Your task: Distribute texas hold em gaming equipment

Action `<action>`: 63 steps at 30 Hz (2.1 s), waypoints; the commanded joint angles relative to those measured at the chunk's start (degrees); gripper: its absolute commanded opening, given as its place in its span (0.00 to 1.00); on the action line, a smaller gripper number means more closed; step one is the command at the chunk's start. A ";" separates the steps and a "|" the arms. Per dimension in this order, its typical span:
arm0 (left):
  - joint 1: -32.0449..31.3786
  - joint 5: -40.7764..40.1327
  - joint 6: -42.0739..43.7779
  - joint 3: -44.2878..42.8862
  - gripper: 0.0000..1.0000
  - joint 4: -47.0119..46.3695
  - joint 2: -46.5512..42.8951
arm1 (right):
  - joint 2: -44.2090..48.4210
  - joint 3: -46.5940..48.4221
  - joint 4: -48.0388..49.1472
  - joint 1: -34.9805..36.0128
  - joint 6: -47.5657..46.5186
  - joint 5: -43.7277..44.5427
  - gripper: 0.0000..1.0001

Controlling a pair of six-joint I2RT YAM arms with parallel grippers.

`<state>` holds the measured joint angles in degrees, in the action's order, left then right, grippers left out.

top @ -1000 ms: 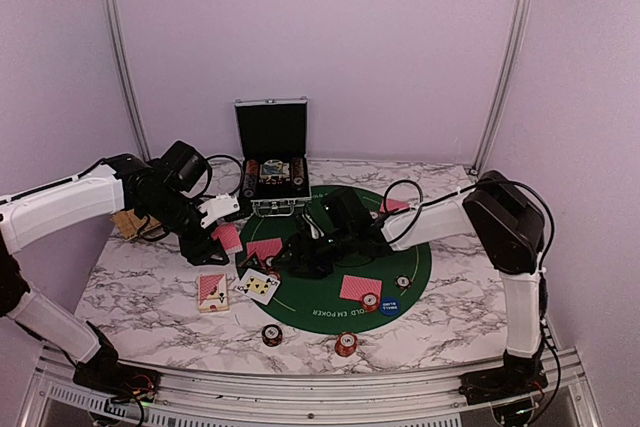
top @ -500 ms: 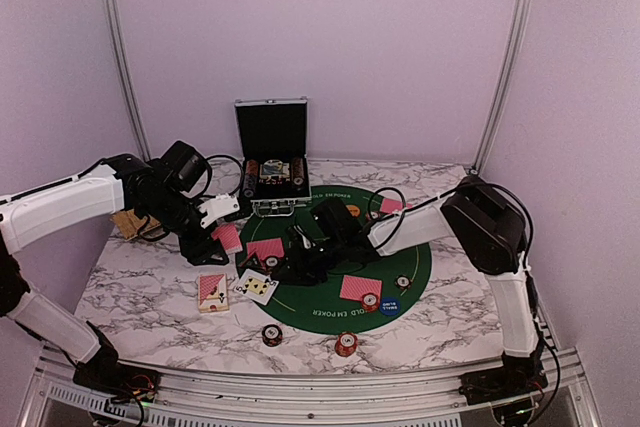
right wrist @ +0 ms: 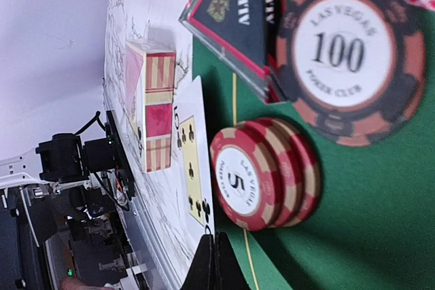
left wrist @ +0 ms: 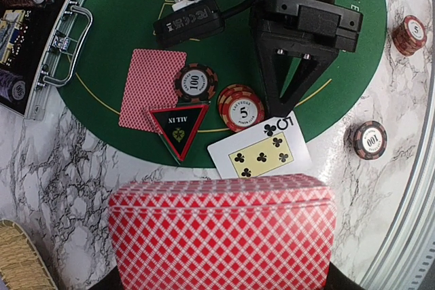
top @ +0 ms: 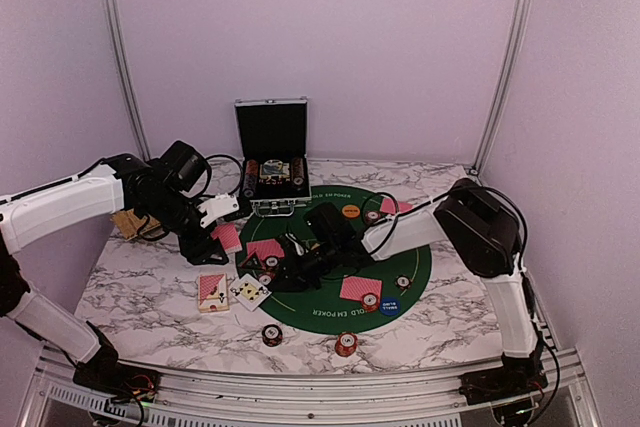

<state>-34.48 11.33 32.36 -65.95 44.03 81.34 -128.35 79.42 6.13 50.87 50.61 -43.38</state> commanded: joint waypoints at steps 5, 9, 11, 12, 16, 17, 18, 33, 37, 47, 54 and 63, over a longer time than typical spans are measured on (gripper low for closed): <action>0.38 0.40 0.59 -0.07 0.00 0.28 -1.72 | -3.06 7.41 -7.21 3.47 -5.07 -3.57 0.00; 0.38 0.59 0.55 0.03 0.00 0.34 -1.69 | -4.11 9.99 -11.96 4.28 -7.87 -4.67 0.00; 0.38 0.56 0.62 0.12 0.00 0.31 -1.84 | -3.94 11.07 -15.81 4.43 -10.53 -4.25 0.04; 0.38 0.56 0.64 0.12 0.00 0.29 -1.85 | -3.29 10.79 -16.67 4.37 -11.20 -3.53 0.07; 0.38 0.80 0.61 -0.02 0.00 0.26 -1.55 | 2.01 6.91 -12.60 2.25 -9.64 -1.78 0.14; 0.38 0.80 0.55 -0.05 0.00 0.24 -1.49 | 4.45 5.37 -9.63 1.27 -7.99 -1.53 0.20; 0.38 0.86 0.52 -0.05 0.00 0.26 -1.51 | 6.43 3.47 -5.83 0.35 -5.85 -1.25 0.28; 0.38 0.80 0.68 -0.48 0.00 0.20 -1.57 | 7.68 4.34 14.45 -0.25 9.46 -4.67 0.70; 0.38 0.91 0.60 -0.79 0.00 0.18 -1.48 | 5.87 7.16 14.10 0.76 9.97 -4.88 0.70; 0.38 1.63 0.27 -1.72 0.00 0.09 -0.99 | 0.94 13.33 11.69 2.68 10.68 -4.73 0.72; 0.38 1.61 0.16 -1.90 0.00 0.17 -0.66 | -3.67 19.42 9.91 4.24 11.32 -5.33 0.74; 0.38 1.63 0.17 -1.90 0.00 0.16 -0.66 | -6.98 23.48 8.47 4.43 13.58 -3.30 0.75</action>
<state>-34.44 11.81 32.34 -66.15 44.10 81.34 -134.37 100.05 16.49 55.09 63.05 -48.12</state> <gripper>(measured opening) 0.661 0.744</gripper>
